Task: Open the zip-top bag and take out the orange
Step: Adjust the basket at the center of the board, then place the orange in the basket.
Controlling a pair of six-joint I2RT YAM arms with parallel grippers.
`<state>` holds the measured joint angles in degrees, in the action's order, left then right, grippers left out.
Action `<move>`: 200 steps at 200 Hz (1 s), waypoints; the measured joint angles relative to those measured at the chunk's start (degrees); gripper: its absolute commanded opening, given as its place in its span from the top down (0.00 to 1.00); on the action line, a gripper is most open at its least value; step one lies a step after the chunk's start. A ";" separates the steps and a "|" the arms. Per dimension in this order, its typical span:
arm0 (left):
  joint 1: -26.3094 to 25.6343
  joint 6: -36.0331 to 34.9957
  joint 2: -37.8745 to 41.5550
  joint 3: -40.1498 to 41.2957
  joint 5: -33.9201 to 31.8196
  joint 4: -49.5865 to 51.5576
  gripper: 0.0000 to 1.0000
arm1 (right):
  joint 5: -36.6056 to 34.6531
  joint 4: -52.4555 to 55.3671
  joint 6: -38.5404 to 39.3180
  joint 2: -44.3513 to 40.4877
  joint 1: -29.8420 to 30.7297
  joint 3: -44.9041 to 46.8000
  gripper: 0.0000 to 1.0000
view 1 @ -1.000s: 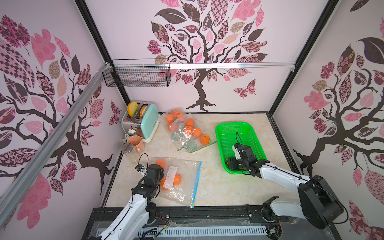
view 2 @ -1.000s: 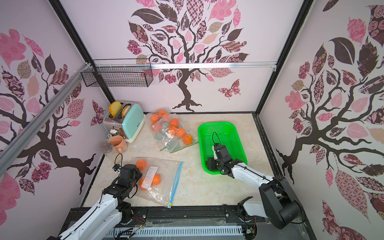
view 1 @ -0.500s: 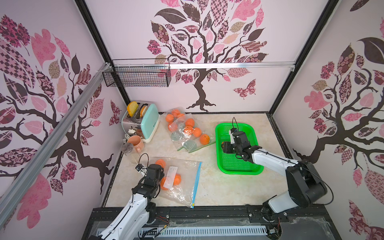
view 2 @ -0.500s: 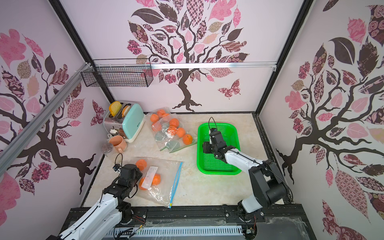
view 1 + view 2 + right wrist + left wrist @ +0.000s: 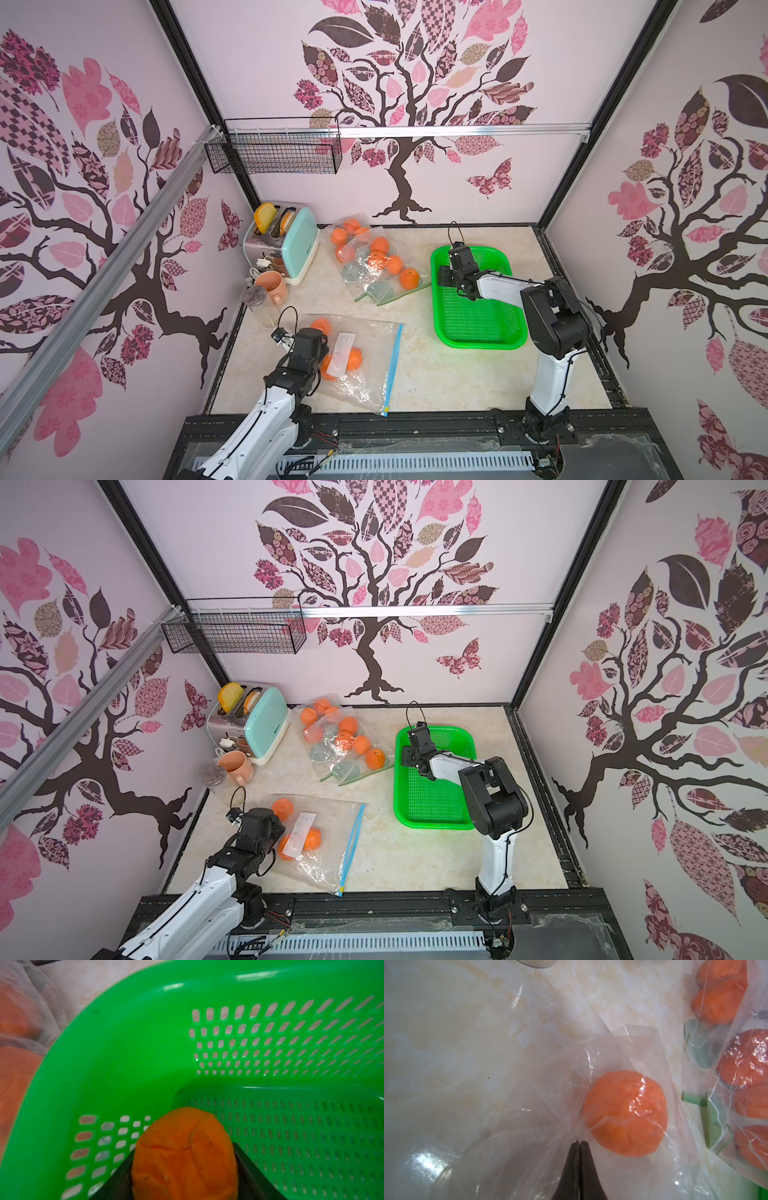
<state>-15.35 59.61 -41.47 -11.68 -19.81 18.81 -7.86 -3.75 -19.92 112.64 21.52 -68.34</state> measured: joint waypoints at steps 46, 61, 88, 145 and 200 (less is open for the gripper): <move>0.00 -0.09 -0.04 0.00 0.20 -0.09 1.00 | 0.17 -2.91 -0.66 1.46 -1.62 -1.05 0.32; 0.00 -0.09 -0.07 0.00 0.20 -0.11 1.00 | 0.44 -3.13 -0.61 3.02 -2.08 -2.54 0.29; 0.00 -0.11 -0.68 0.00 0.20 -0.24 1.00 | 1.53 -4.20 -0.61 4.57 -2.21 -3.65 0.22; 0.00 -0.11 -0.96 0.00 0.28 -0.28 1.00 | 3.78 -4.26 0.42 4.11 -2.21 -3.39 0.11; 0.00 -0.11 -1.07 0.00 0.44 -0.31 1.00 | 3.65 -0.63 0.24 -10.43 -2.19 1.07 0.26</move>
<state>-15.35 59.51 -42.54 -11.68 -19.38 18.50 -4.21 -4.38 -19.68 102.21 19.33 -67.26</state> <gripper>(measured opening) 0.043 0.804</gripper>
